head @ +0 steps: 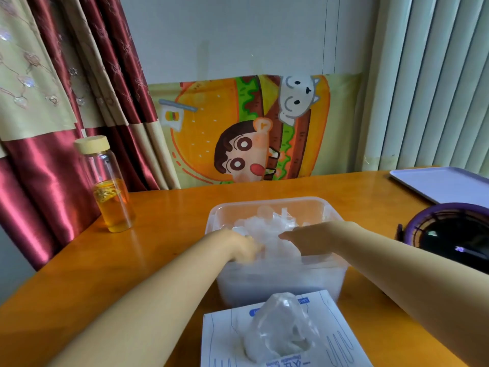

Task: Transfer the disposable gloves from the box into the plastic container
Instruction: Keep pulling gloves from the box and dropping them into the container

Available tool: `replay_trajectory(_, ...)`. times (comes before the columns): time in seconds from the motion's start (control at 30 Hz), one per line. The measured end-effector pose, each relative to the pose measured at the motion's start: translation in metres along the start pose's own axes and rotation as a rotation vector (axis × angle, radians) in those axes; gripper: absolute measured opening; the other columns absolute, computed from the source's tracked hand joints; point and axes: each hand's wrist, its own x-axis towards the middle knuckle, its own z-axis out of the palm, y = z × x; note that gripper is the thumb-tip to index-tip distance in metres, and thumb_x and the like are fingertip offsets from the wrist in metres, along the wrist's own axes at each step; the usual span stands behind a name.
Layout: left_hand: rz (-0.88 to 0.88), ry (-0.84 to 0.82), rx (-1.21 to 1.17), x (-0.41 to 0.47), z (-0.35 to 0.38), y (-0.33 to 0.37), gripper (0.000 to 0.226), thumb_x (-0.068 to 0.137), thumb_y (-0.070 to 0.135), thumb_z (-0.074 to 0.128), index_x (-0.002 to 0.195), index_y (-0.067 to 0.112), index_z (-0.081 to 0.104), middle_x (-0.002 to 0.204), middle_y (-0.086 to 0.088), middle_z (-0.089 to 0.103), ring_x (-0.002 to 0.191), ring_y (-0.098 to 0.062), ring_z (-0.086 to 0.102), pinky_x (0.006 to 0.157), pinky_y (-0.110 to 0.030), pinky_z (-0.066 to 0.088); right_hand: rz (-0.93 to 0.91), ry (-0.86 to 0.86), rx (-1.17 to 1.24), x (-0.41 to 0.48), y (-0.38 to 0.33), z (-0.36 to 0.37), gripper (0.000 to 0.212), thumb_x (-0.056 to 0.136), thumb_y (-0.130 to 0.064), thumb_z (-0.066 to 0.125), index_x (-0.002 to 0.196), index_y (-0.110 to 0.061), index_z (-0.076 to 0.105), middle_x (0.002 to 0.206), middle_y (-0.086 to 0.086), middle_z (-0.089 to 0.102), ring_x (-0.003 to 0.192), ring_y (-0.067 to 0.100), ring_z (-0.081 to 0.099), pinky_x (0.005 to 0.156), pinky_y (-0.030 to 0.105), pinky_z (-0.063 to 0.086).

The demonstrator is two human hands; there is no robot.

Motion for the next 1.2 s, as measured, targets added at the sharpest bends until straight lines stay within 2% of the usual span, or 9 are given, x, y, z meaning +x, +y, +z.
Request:
replay_trajectory(0.13, 0.041, 0.024, 0.053, 0.003, 0.005, 0.001, 0.053, 0.104, 0.045, 0.015, 0.153, 0.024, 0.014, 0.159, -0.004, 0.015, 0.143, -0.027, 0.020, 0.111, -0.036, 0.020, 0.063, -0.065, 0.010, 0.016, 0.005, 0.008, 0.054, 0.103, -0.018, 0.026, 0.153, -0.024, 0.007, 0.159, 0.002, 0.010, 0.145, 0.025, 0.017, 0.117, 0.039, 0.019)
replay_trajectory(0.3, 0.079, 0.081, -0.007, -0.005, 0.000, -0.007, 0.061, 0.101, 0.012, 0.037, 0.154, 0.026, 0.011, 0.161, -0.003, 0.013, 0.140, -0.029, 0.031, 0.109, -0.037, 0.033, 0.040, -0.026, -0.032, 0.015, 0.001, 0.007, 0.047, 0.105, -0.025, 0.021, 0.151, -0.018, 0.016, 0.156, 0.005, 0.021, 0.142, 0.027, 0.023, 0.113, 0.036, 0.021)
replay_trajectory(0.43, 0.115, 0.201, 0.014, -0.034, -0.020, -0.023, 0.051, 0.095, 0.039, 0.056, 0.142, 0.025, 0.045, 0.147, 0.004, 0.043, 0.130, -0.020, 0.044, 0.106, -0.034, 0.038, 0.022, -0.027, -0.083, 0.010, -0.001, 0.004, 0.047, 0.106, -0.027, 0.018, 0.152, -0.021, 0.012, 0.158, 0.002, 0.016, 0.144, 0.025, 0.017, 0.115, 0.035, 0.016)
replay_trajectory(0.57, 0.124, 0.334, -0.055, -0.058, -0.024, -0.034, 0.036, 0.092, 0.037, 0.060, 0.127, 0.026, 0.062, 0.131, 0.008, 0.059, 0.114, -0.012, 0.055, 0.096, -0.027, 0.044, 0.008, 0.018, -0.056, -0.012, -0.007, -0.010, 0.058, 0.099, -0.013, 0.043, 0.151, -0.018, 0.018, 0.156, 0.003, 0.023, 0.140, 0.024, 0.028, 0.114, 0.033, 0.025)
replay_trajectory(0.67, 0.189, 0.527, -0.200, -0.074, -0.015, -0.036, 0.033, 0.093, 0.032, 0.060, 0.125, 0.027, 0.063, 0.121, 0.012, 0.062, 0.103, -0.003, 0.055, 0.086, -0.019, 0.042, -0.065, 0.189, -0.015, -0.044, -0.008, -0.026, 0.062, 0.088, -0.027, 0.065, 0.143, -0.019, 0.039, 0.141, 0.001, 0.047, 0.123, 0.020, 0.050, 0.104, 0.029, 0.040)
replay_trajectory(0.77, 0.288, 0.672, -0.472, -0.099, 0.005, -0.028, 0.023, 0.092, 0.034, 0.060, 0.114, 0.031, 0.067, 0.104, 0.022, 0.063, 0.091, 0.007, 0.057, 0.078, -0.010, 0.043, -0.209, 0.555, 0.131, -0.089, -0.014, -0.036, 0.033, 0.087, -0.026, 0.066, 0.120, -0.019, 0.063, 0.113, -0.005, 0.066, 0.086, 0.002, 0.061, 0.076, 0.009, 0.044)
replay_trajectory(0.87, 0.345, 0.621, -0.651, -0.119, 0.028, -0.012, 0.027, 0.086, 0.049, 0.061, 0.107, 0.034, 0.066, 0.093, 0.026, 0.061, 0.081, 0.012, 0.056, 0.067, -0.004, 0.041, -0.341, 0.627, 0.408, -0.131, -0.024, -0.027, 0.015, 0.092, -0.028, 0.058, 0.100, -0.020, 0.068, 0.088, -0.011, 0.068, 0.065, -0.004, 0.061, 0.059, 0.008, 0.048)
replay_trajectory(1.03, 0.302, 0.430, -0.531, -0.121, 0.066, 0.013, 0.055, 0.077, 0.061, 0.064, 0.125, 0.039, 0.051, 0.111, 0.024, 0.054, 0.099, 0.001, 0.057, 0.084, -0.019, 0.051, -0.302, 0.202, 0.433, -0.158, -0.039, 0.022, 0.054, 0.070, -0.053, 0.067, 0.116, -0.029, 0.056, 0.108, -0.017, 0.061, 0.096, 0.004, 0.062, 0.085, 0.024, 0.053)
replay_trajectory(1.2, 0.347, 0.443, -0.530, -0.112, 0.095, 0.028, 0.030, 0.091, 0.037, 0.061, 0.120, 0.028, 0.060, 0.110, 0.005, 0.066, 0.096, -0.013, 0.061, 0.088, -0.036, 0.052, -0.322, 0.644, 0.481, -0.136, -0.044, 0.065, 0.020, 0.086, -0.028, 0.068, 0.071, -0.030, 0.055, 0.068, -0.014, 0.055, 0.060, -0.002, 0.052, 0.058, 0.017, 0.043)
